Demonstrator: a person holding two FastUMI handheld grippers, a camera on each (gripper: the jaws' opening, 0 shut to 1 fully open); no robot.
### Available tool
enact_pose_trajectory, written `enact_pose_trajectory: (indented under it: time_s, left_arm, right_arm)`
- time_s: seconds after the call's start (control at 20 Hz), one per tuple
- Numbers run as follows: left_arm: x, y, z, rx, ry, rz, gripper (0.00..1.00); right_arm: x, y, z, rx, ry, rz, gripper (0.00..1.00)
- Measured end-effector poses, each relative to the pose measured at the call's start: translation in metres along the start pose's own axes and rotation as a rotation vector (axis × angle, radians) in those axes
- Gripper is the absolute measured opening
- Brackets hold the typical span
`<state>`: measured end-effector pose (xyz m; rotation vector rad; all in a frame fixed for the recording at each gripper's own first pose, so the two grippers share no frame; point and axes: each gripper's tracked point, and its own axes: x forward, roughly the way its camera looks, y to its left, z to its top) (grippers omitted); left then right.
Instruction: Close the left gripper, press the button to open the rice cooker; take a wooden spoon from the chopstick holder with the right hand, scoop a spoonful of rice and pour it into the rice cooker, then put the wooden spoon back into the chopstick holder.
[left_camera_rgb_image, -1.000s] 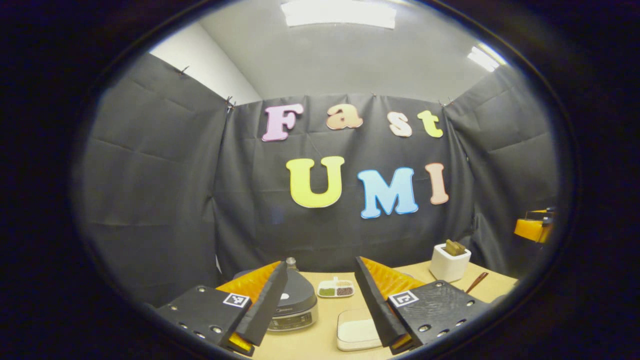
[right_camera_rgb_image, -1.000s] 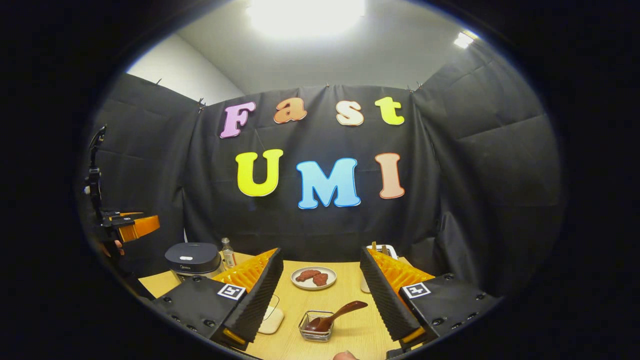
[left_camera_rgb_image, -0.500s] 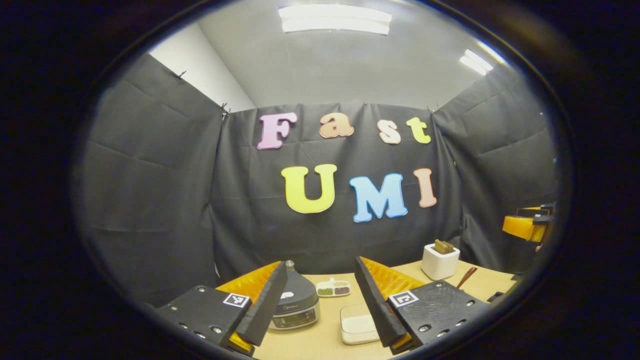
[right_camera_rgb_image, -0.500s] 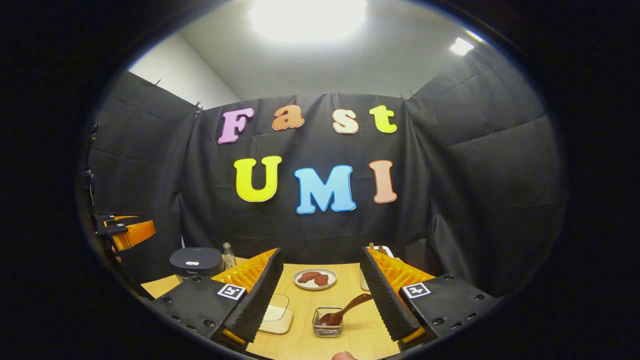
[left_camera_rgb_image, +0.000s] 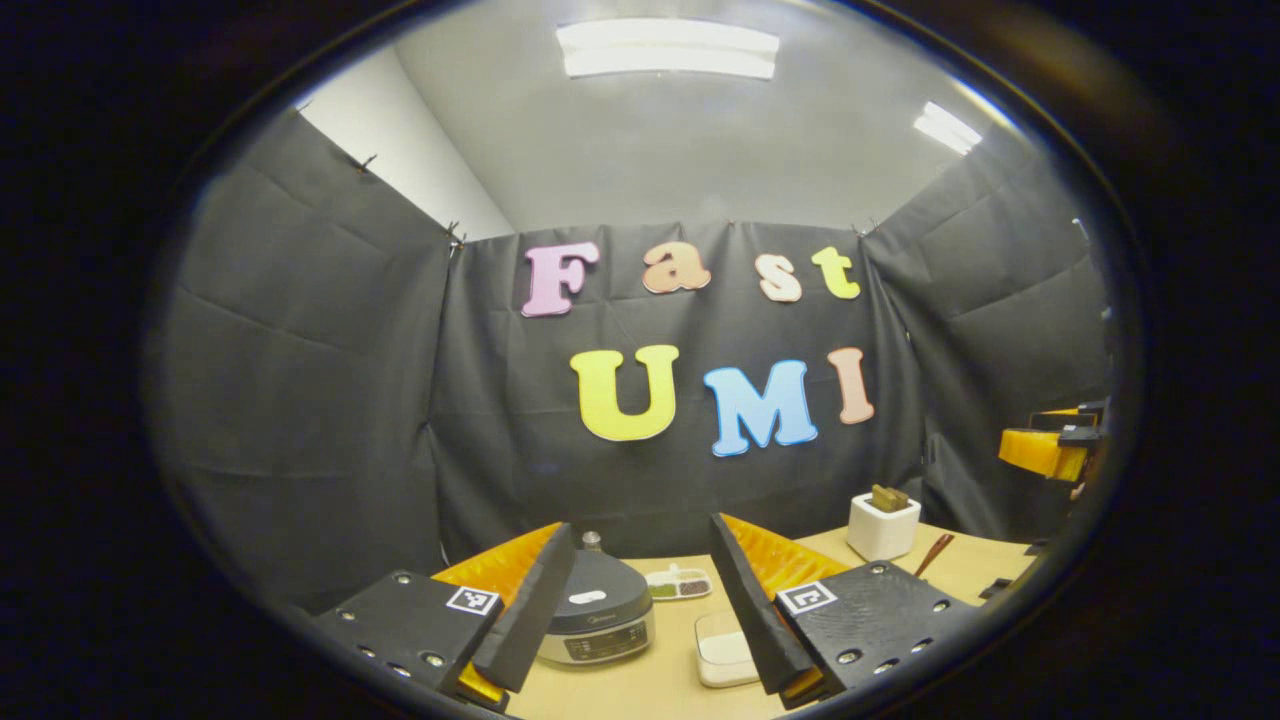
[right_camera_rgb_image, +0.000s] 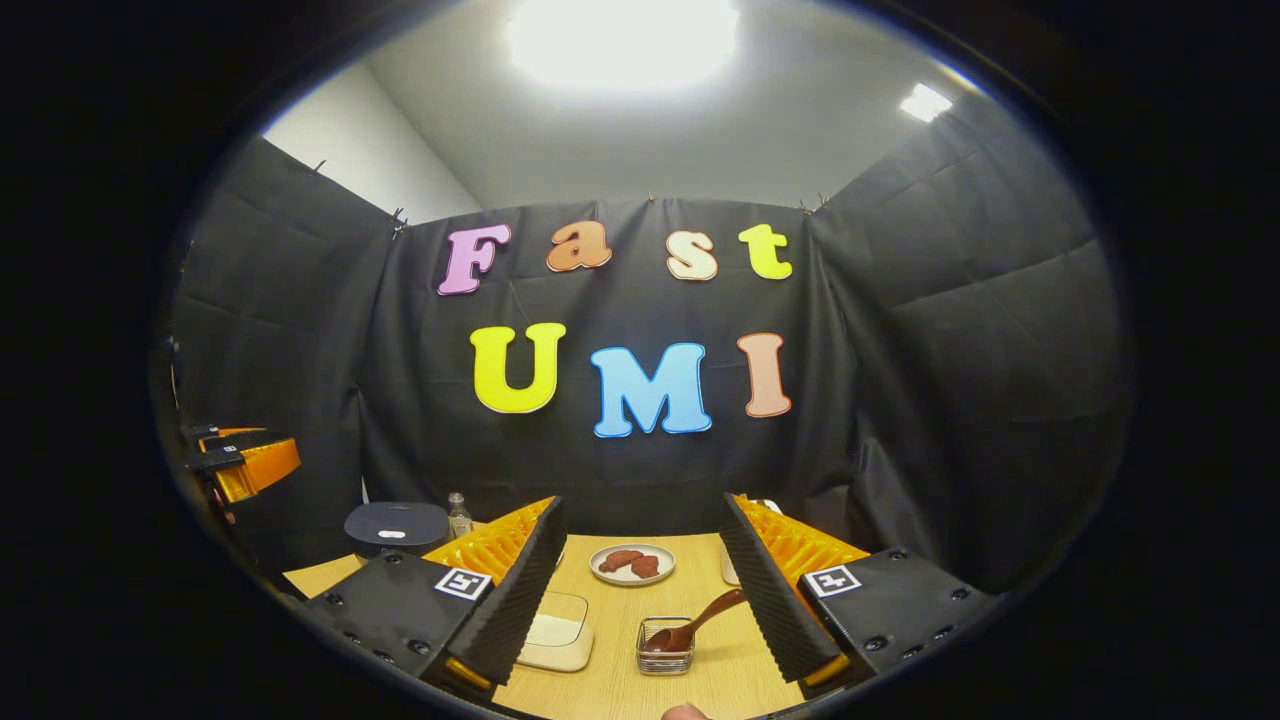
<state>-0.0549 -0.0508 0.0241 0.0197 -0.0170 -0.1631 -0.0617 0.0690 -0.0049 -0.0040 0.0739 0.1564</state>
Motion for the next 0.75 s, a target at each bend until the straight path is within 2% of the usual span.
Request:
enact_pose_trajectory:
  time_s: [0.75]
  left_arm:
    - [-0.023, 0.027, 0.005, -0.001, -0.013, 0.021, 0.84]
  right_arm:
    - [-0.015, 0.012, 0.017, -0.036, -0.029, -0.001, 0.98]
